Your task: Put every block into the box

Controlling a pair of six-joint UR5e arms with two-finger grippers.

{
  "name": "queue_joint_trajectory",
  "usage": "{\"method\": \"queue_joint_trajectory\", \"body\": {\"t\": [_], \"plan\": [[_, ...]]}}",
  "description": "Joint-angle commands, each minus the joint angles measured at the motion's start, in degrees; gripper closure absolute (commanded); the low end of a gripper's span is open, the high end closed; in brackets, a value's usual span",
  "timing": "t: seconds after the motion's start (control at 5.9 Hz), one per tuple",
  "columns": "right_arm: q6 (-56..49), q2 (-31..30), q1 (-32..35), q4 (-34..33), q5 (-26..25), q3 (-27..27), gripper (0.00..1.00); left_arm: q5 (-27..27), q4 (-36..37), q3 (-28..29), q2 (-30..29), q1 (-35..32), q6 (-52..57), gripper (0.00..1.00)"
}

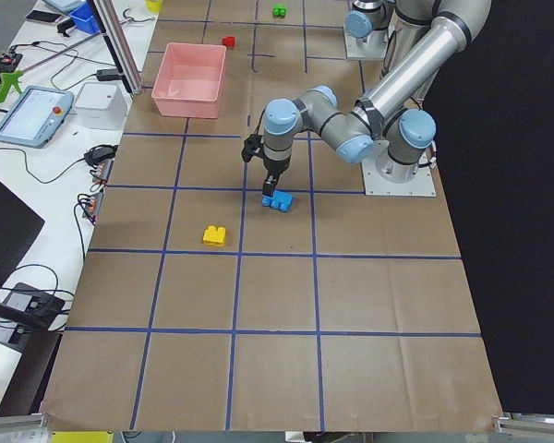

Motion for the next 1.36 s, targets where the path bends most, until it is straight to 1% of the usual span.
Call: {"method": "queue_joint_trajectory", "body": {"t": [0.0, 0.17, 0.34, 0.51, 0.68, 0.85, 1.02, 1.19], "plan": [[-0.49, 5.37, -1.76, -6.52, -0.06, 1.91, 0.01, -1.5, 6.24, -1.21, -4.55, -1.87, 0.1, 0.01], [-0.66, 6.09, -2.91, -8.98, -0.06, 3.83, 0.01, -1.6, 9.4, -2.87, -6.4, -1.97, 0.28, 0.01], [-0.75, 7.05, -3.27, -10.39, 0.03, 4.9, 0.01, -1.51, 13.09, -5.15, -8.24, -1.97, 1.93, 0.02], [-0.75, 8.45, -3.27, -12.58, -0.06, 5.34, 0.01, -1.16, 16.25, -6.04, -10.18, -1.89, 4.47, 0.02], [-0.75, 9.16, -3.27, -12.86, -0.06, 5.26, 0.02, -1.07, 16.29, -6.22, -10.63, -1.89, 4.76, 0.02], [-0.66, 9.08, -3.27, -12.87, -0.15, 5.26, 0.2, -0.9, 16.29, -7.09, -10.55, -1.89, 5.2, 0.02], [-0.58, 8.91, -3.27, -12.69, -0.32, 5.26, 0.49, -0.9, 16.37, -8.32, -9.94, -1.8, 5.03, 0.04], [-0.49, 8.56, -3.27, -12.17, -0.5, 5.08, 0.73, -0.72, 16.29, -8.51, -9.32, -1.8, 4.94, 0.16]]}}
